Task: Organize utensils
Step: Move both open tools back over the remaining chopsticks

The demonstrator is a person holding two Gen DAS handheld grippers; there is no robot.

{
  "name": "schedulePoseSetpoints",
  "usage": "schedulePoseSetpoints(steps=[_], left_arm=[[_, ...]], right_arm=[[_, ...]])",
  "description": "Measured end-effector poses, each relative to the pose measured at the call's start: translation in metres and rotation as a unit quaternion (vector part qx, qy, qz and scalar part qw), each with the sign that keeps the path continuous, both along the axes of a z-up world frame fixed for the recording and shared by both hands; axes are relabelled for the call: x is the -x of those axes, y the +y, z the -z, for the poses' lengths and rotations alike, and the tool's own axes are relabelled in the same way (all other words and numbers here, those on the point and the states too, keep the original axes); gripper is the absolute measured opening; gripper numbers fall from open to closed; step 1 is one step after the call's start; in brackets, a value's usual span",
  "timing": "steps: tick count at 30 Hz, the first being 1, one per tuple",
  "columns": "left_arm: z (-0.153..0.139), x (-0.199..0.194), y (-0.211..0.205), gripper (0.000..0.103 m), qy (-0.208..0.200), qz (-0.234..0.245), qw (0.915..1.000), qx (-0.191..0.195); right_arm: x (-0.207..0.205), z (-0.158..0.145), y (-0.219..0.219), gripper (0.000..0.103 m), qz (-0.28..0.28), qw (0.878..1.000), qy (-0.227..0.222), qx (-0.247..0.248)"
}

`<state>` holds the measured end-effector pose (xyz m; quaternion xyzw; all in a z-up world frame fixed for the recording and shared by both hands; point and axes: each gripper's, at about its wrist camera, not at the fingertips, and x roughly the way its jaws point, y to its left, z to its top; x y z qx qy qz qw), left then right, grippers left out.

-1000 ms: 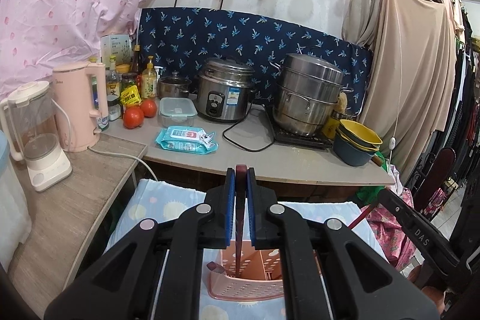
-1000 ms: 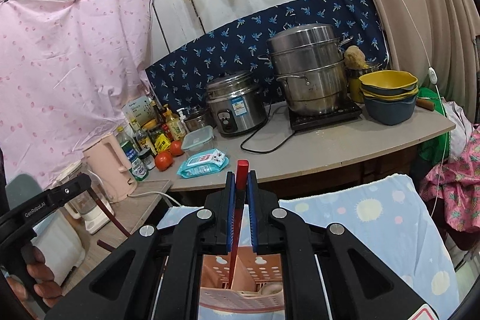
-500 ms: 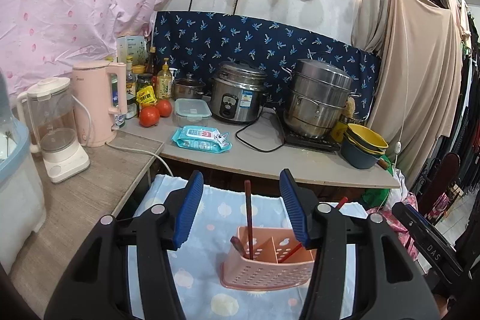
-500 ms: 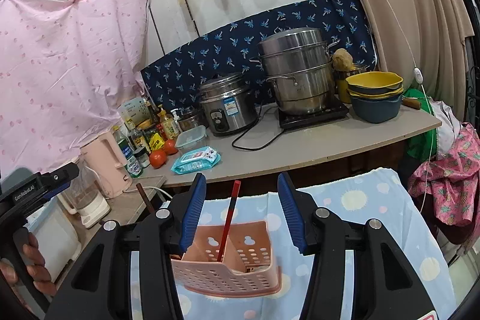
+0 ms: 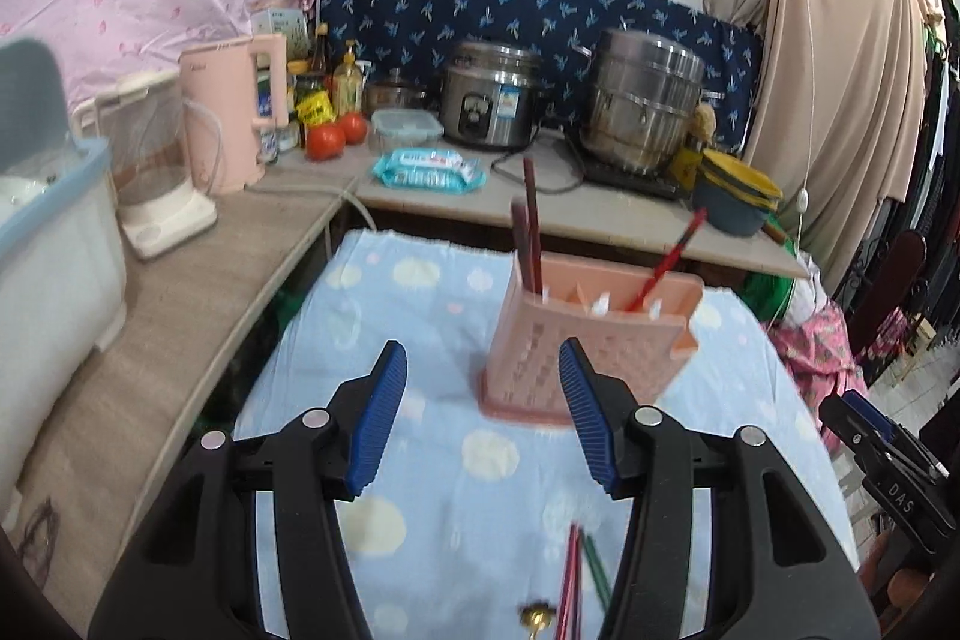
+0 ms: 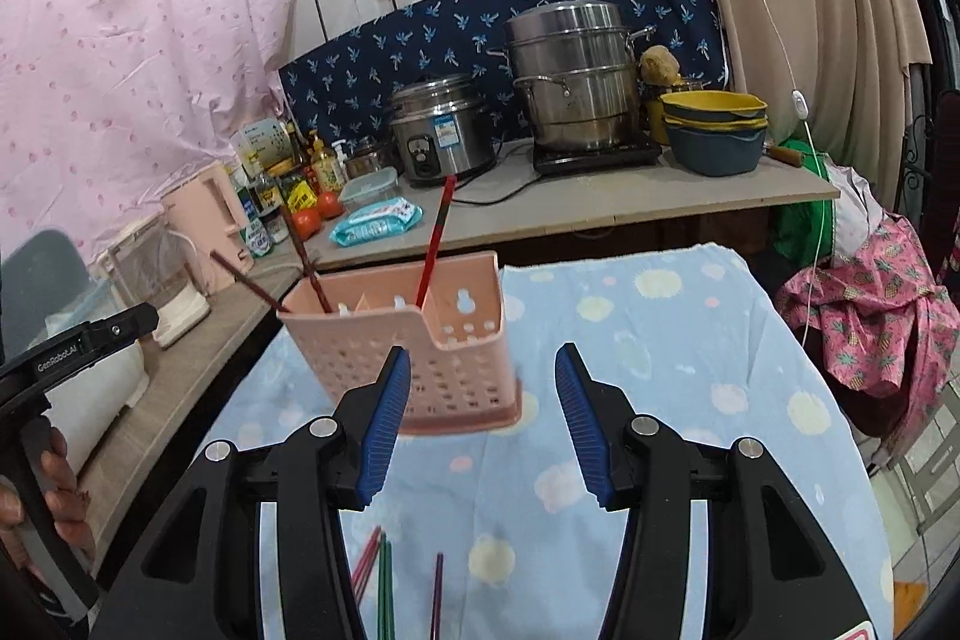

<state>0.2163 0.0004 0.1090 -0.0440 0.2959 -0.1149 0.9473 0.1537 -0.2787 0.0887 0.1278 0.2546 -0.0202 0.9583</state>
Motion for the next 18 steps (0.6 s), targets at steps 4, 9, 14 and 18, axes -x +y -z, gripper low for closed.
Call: schedulePoseSetpoints(steps=[4,9,14,18], left_arm=[[0.031,0.022,0.003,0.05,0.032,0.0,0.9995,-0.003],[0.066,0.051,0.005,0.05,0.068,0.004,0.9976,-0.008],[0.092,0.081,0.007,0.05,0.087,0.006,0.996,-0.019],[0.11,0.104,0.005,0.05,0.097,0.012,0.9944,-0.039]], right_arm=[[0.027,0.028,0.009,0.049,-0.006,0.999,0.036,0.001],[0.056,0.059,0.016,0.049,-0.011,0.997,0.076,-0.01],[0.083,0.088,0.024,0.049,-0.007,0.995,0.104,-0.005],[0.103,0.11,0.032,0.049,-0.015,0.991,0.13,-0.002]])
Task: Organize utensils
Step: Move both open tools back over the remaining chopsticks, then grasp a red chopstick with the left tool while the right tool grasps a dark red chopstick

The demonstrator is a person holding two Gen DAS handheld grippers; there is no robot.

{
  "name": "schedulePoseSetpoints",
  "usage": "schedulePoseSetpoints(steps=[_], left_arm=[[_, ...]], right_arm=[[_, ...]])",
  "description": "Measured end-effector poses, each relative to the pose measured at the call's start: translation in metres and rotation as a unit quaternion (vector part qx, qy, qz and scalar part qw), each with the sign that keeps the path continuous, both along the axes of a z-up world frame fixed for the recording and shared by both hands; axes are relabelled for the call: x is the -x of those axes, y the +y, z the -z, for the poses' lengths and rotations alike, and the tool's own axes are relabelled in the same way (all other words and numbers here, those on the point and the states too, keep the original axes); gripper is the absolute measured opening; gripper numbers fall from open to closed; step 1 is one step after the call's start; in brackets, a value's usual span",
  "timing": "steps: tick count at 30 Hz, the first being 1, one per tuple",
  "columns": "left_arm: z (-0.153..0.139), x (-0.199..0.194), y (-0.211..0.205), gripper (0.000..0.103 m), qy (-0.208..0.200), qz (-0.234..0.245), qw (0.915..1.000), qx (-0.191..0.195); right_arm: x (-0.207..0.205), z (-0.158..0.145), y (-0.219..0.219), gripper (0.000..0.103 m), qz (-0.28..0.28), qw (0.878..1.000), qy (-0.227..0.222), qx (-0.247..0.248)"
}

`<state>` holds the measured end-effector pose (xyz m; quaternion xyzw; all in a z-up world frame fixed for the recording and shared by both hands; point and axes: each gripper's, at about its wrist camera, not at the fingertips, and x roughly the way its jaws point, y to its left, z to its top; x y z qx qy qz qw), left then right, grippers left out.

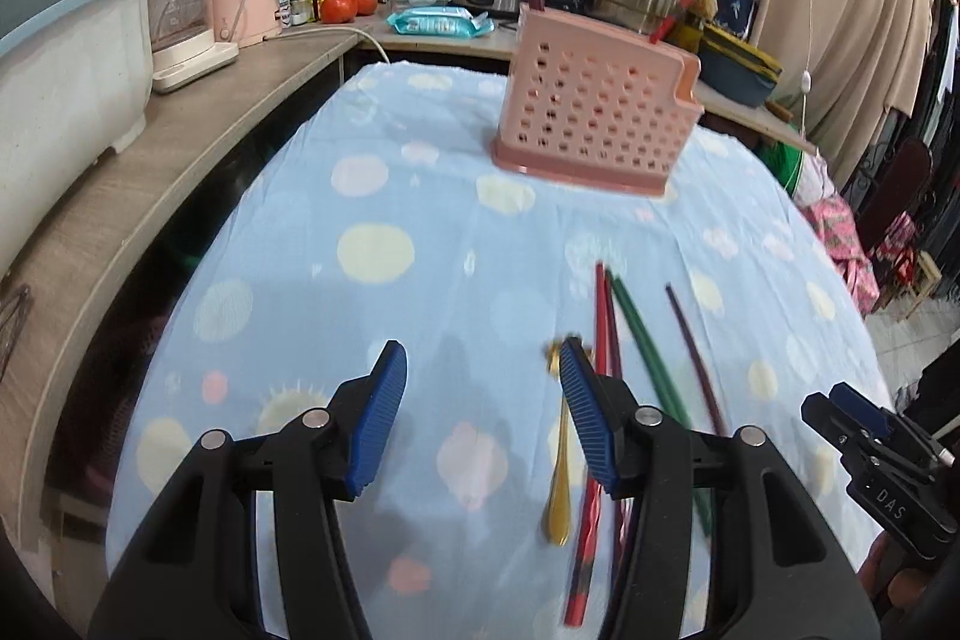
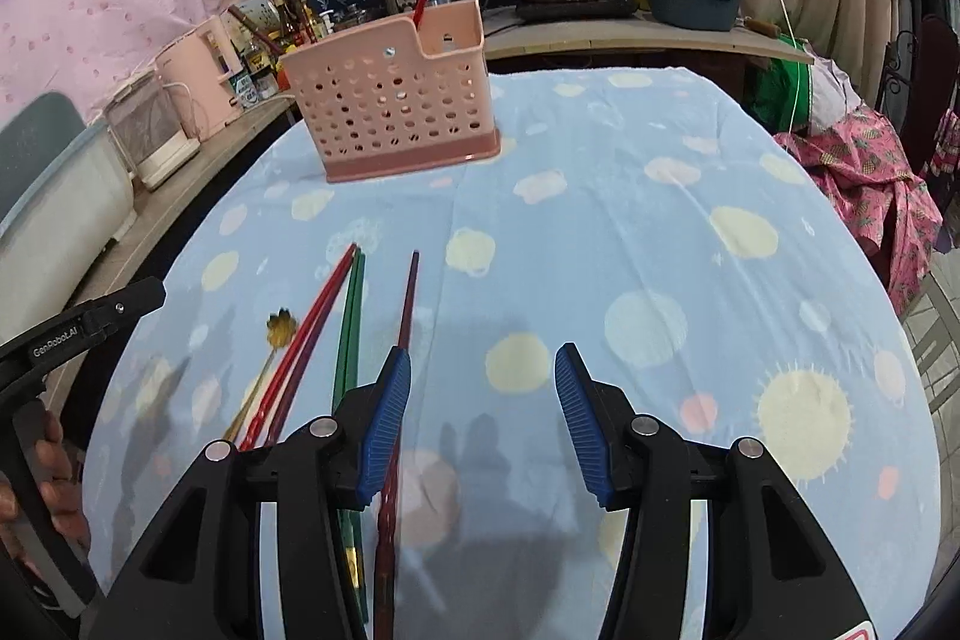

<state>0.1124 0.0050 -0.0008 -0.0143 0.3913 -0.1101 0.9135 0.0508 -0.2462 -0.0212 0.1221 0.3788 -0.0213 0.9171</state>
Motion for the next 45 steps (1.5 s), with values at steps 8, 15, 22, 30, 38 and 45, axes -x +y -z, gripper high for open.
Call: schedulePoseSetpoints(steps=[8,15,22,30,38,45], left_arm=[[0.021,0.028,-0.003,0.05,0.023,0.012,0.9997,0.0],[0.038,0.048,-0.01,0.05,0.044,0.027,0.9986,-0.004],[0.043,0.057,-0.013,0.05,0.048,0.034,0.9983,-0.004],[0.049,0.066,-0.02,0.05,0.052,0.044,0.9976,-0.006],[0.058,0.069,-0.025,0.042,0.057,0.05,0.997,-0.015],[0.059,0.072,-0.028,0.023,0.054,0.062,0.9964,-0.016]], right_arm=[[0.027,0.022,0.022,0.048,-0.019,1.0,0.023,-0.003],[0.039,0.032,0.033,0.043,-0.031,0.999,0.035,-0.007],[0.046,0.039,0.04,0.034,-0.04,0.998,0.043,-0.001],[0.048,0.041,0.046,0.025,-0.046,0.998,0.043,0.004],[0.051,0.043,0.046,0.02,-0.044,0.998,0.043,0.007],[0.052,0.044,0.045,0.019,-0.044,0.998,0.043,0.007]])
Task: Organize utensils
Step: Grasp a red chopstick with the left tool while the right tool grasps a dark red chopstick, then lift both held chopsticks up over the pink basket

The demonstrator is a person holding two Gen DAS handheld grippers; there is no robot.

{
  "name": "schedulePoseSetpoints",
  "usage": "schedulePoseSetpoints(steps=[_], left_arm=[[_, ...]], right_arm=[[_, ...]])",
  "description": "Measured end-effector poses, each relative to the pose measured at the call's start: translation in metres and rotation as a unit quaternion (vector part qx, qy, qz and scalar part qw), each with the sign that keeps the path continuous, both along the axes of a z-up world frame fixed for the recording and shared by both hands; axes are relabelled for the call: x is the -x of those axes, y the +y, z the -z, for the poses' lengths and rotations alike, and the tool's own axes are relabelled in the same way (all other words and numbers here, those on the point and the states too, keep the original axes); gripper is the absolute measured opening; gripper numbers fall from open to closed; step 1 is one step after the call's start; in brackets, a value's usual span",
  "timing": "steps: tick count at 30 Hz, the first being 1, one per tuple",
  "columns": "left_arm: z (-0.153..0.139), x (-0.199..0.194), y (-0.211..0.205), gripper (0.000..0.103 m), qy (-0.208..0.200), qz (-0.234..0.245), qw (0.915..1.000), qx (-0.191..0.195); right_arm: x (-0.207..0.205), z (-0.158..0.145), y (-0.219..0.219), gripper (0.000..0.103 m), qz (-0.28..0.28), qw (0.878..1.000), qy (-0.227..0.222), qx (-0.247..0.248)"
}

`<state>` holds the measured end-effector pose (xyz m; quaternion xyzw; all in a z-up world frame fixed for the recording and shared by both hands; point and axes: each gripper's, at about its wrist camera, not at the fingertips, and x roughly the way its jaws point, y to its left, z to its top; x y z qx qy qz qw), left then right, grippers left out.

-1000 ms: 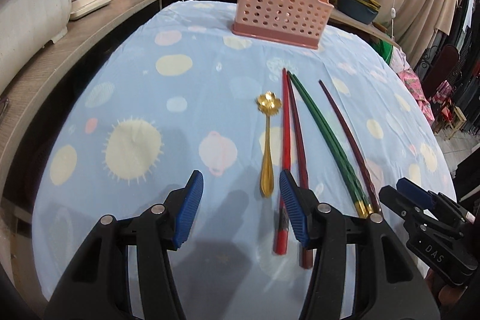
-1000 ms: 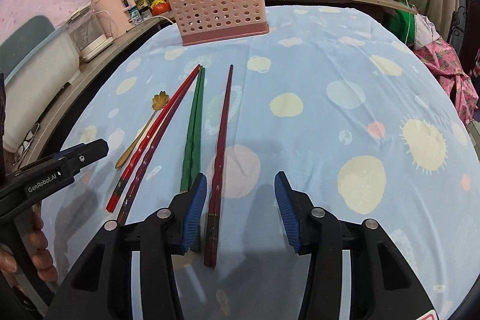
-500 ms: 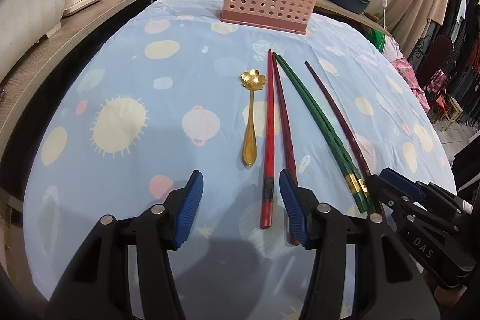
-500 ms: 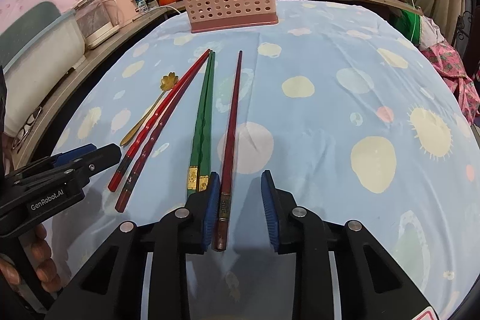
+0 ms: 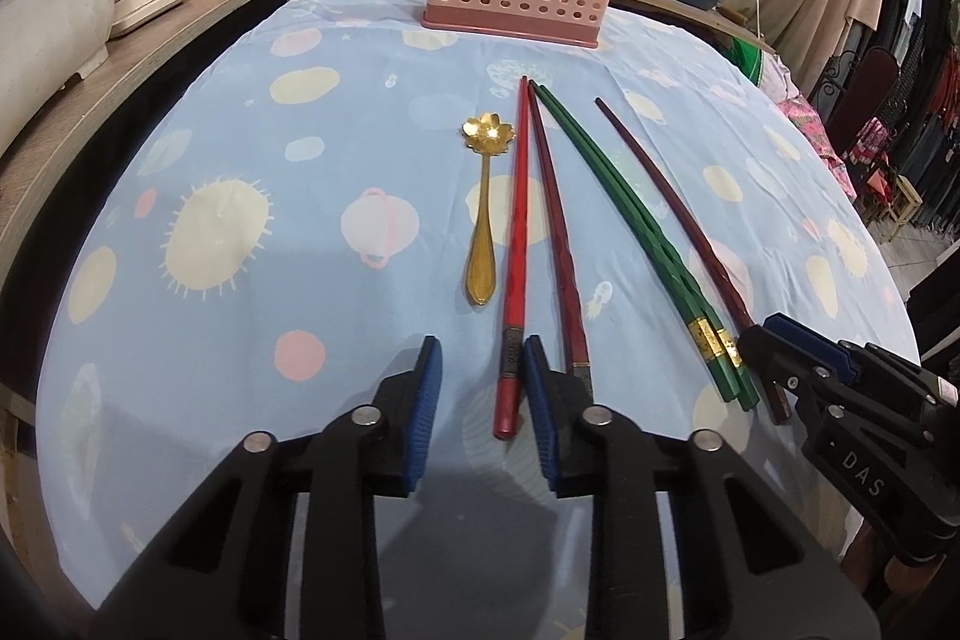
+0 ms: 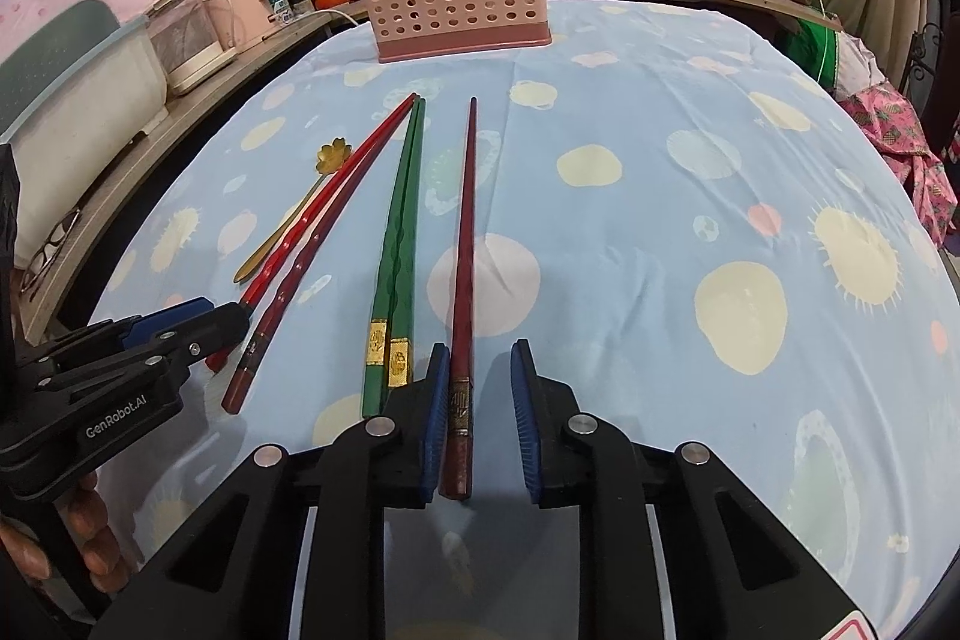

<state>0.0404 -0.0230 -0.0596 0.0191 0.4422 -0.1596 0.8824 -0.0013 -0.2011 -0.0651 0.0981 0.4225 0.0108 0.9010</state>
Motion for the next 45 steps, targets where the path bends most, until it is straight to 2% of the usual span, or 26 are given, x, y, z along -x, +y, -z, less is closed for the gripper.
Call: schedulePoseSetpoints(steps=[2,4,11,14,23,32,45], left_arm=[[0.0,0.001,-0.002,0.013,0.0,0.006,1.0,0.001],[0.0,0.002,-0.004,0.008,-0.001,0.01,0.9999,0.001],[-0.001,0.005,-0.005,0.007,0.007,0.024,0.9996,0.014],[-0.002,0.006,-0.006,0.007,0.009,0.026,0.9995,0.018],[-0.021,0.013,-0.002,0.007,-0.007,0.029,0.9991,0.029],[-0.054,0.008,0.007,0.007,-0.03,0.019,0.9979,0.054],[-0.127,-0.023,0.011,0.007,-0.109,0.007,0.9905,0.084]], right_arm=[[0.0,0.0,0.0,0.019,0.0,1.0,0.0,0.0],[0.0,0.0,0.0,0.019,0.0,1.0,0.0,0.0],[0.0,0.0,0.0,0.013,0.0,1.0,0.0,0.0],[0.001,0.001,-0.001,0.007,-0.001,1.0,0.002,-0.003],[0.006,-0.006,-0.006,0.007,0.0,1.0,-0.004,-0.019],[0.009,-0.036,-0.016,0.007,0.009,0.999,-0.04,-0.032],[-0.007,-0.109,-0.047,0.007,0.034,0.99,-0.125,-0.048]])
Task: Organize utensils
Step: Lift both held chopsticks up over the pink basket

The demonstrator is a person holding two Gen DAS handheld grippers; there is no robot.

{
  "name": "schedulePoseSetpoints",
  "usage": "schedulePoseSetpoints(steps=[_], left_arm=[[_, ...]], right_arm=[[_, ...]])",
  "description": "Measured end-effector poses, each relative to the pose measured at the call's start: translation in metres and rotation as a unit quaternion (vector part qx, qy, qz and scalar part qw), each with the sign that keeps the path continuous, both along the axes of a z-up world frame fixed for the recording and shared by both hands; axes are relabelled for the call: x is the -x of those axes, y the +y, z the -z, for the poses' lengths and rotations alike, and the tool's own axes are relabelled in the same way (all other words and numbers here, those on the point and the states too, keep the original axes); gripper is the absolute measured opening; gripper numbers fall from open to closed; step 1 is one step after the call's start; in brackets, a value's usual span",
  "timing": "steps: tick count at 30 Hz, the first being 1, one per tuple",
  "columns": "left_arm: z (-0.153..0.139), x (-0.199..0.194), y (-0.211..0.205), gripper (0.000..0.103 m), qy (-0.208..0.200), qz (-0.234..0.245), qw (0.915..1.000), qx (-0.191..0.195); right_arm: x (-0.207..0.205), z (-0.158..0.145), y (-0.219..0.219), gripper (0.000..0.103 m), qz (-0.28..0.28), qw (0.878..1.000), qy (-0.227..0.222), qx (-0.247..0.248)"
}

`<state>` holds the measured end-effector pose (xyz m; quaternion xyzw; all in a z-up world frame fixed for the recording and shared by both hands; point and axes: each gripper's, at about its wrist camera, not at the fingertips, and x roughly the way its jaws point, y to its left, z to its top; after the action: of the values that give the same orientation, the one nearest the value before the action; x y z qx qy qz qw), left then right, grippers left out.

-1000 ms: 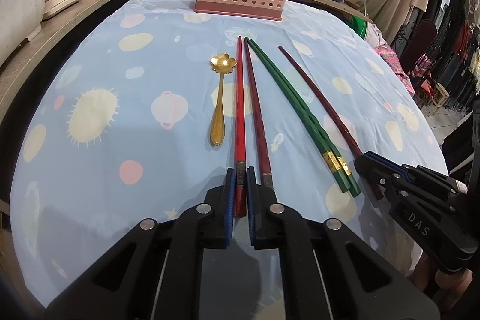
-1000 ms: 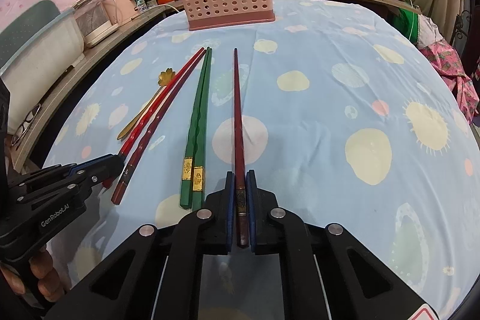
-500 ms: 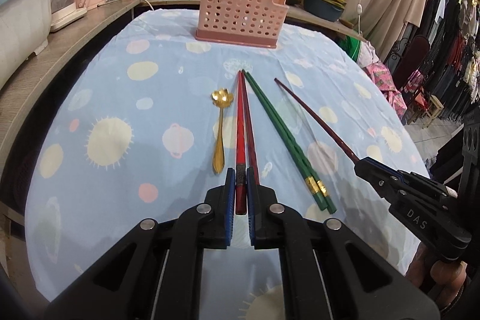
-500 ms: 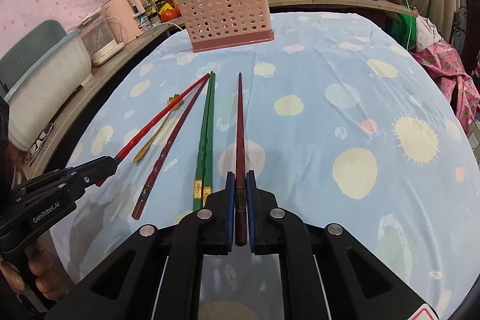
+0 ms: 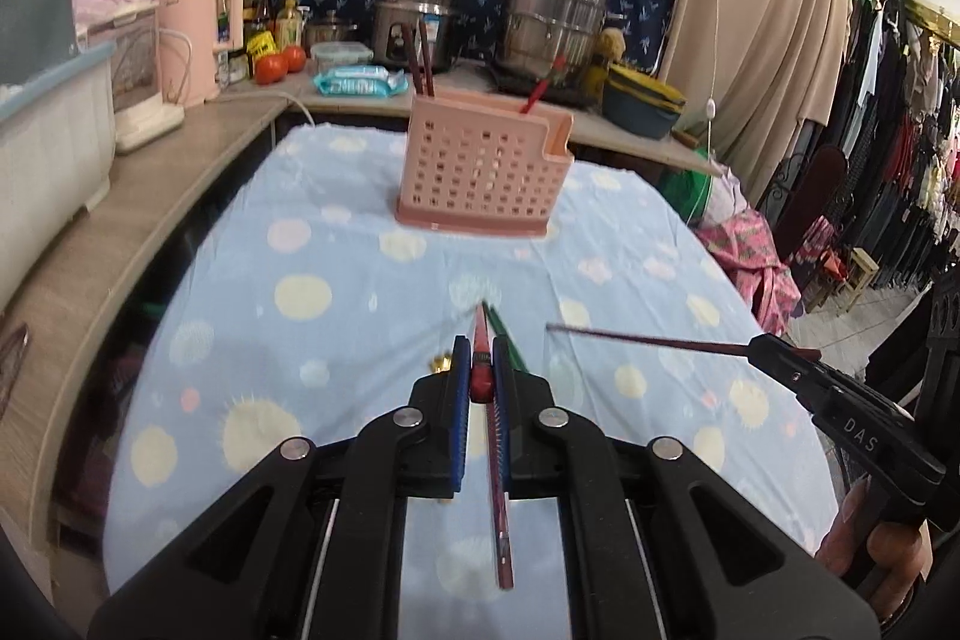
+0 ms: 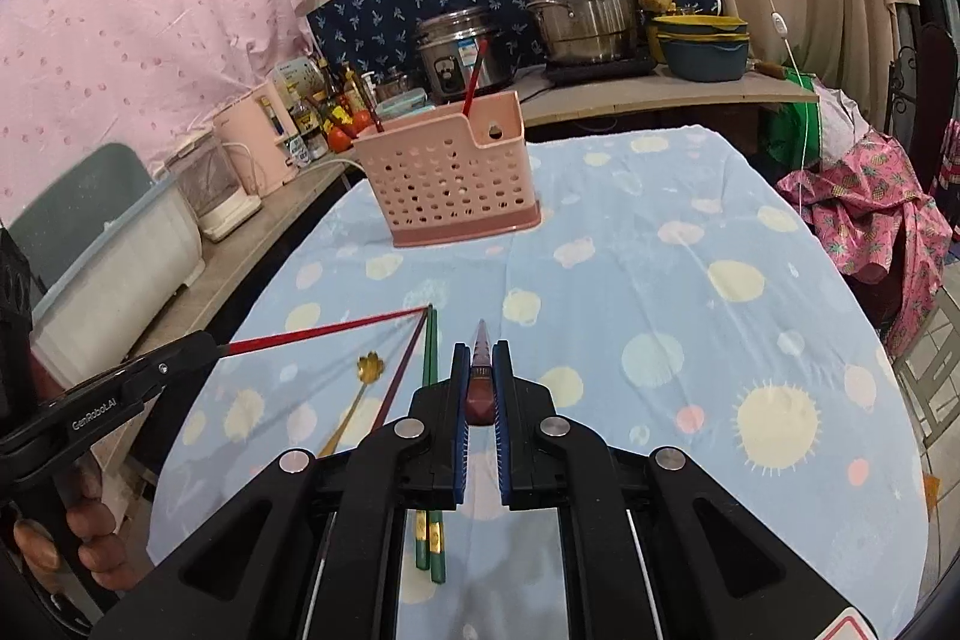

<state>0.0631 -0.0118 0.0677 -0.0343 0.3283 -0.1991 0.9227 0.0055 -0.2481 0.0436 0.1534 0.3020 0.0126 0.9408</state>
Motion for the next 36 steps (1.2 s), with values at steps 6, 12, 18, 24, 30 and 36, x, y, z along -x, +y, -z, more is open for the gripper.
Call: schedulePoseSetpoints(steps=[6,12,18,24,30,36], left_arm=[[-0.031,-0.02,-0.006,0.007,-0.037,-0.004,0.9993,0.002],[-0.053,-0.043,-0.013,0.007,-0.064,-0.009,0.9979,0.003],[-0.066,-0.065,-0.02,0.007,-0.076,-0.014,0.997,0.004],[-0.087,-0.083,-0.021,0.007,-0.093,-0.016,0.9954,0.015],[-0.123,-0.106,-0.027,0.007,-0.132,-0.021,0.9909,0.02],[-0.165,-0.136,-0.03,0.007,-0.175,-0.028,0.9835,0.037]], right_arm=[[-0.019,-0.025,-0.014,0.007,0.01,0.999,-0.03,-0.004],[-0.038,-0.043,-0.023,0.007,0.017,0.998,-0.053,-0.004],[-0.056,-0.054,-0.032,0.007,0.023,0.997,-0.068,-0.006],[-0.074,-0.072,-0.042,0.007,0.02,0.996,-0.087,-0.016],[-0.099,-0.107,-0.056,0.007,0.019,0.991,-0.128,-0.031],[-0.134,-0.144,-0.063,0.007,0.02,0.984,-0.172,-0.045]])
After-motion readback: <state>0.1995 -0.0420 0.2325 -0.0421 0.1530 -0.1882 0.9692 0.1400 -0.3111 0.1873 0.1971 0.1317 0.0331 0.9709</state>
